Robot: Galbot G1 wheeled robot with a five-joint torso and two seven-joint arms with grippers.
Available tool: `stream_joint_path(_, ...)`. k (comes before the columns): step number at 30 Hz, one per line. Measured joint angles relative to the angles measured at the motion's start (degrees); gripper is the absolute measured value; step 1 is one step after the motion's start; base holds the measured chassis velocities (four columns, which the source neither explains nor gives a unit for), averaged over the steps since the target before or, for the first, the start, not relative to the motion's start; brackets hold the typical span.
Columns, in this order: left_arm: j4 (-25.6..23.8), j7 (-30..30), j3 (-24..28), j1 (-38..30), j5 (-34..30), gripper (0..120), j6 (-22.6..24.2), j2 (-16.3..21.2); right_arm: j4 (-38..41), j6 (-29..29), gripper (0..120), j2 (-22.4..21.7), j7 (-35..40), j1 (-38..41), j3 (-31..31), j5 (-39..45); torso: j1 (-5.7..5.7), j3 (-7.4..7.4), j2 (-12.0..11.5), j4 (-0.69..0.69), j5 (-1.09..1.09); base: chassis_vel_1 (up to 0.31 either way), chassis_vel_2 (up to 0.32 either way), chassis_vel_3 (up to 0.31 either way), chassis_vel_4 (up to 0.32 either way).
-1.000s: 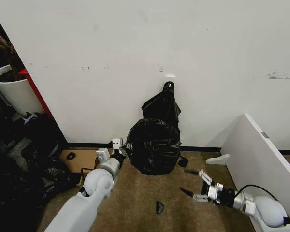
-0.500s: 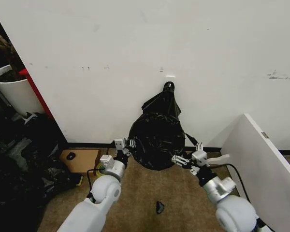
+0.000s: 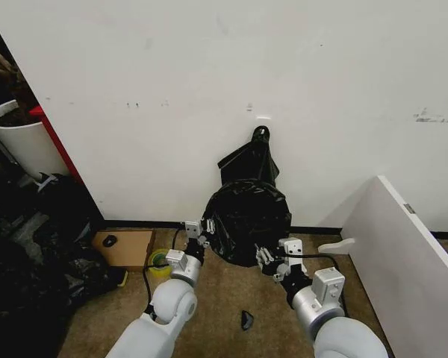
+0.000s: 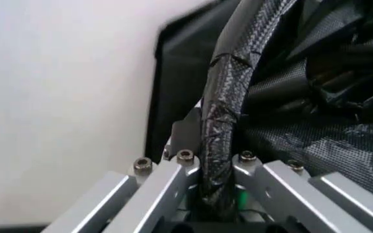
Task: Place the garbage bag over the trash bin.
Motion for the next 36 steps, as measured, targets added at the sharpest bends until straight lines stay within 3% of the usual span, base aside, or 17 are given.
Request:
stream_joint_path(5, 0.00, -0.04, 2.26, 0.17, -1.65, 1, 1.41, -0.22, -2.06, -1.33, 0, 0.54, 2.28, 0.25, -0.67, -1.21, 0.00, 0.00, 0.00, -0.04, -0.01, 0.000, 0.000, 0.000, 0.000)
stream_joint_path(18, -0.82, 0.16, 4.84, 0.27, -2.19, 1, 2.20, 0.33, -7.54, -5.41, 0, 2.16, 9.06, 1.88, -3.19, -7.14, 0.00, 0.00, 0.00, -0.03, -0.02, 0.000, 0.000, 0.000, 0.000)
stream_joint_path(36, -2.04, 2.43, 6.56, 1.93, -2.17, 1, 2.55, 1.11, -15.40, -5.87, 0, 5.58, 9.39, 8.25, -1.88, -3.88, 0.00, 0.01, 0.00, -0.02, -0.01, 0.000, 0.000, 0.000, 0.000)
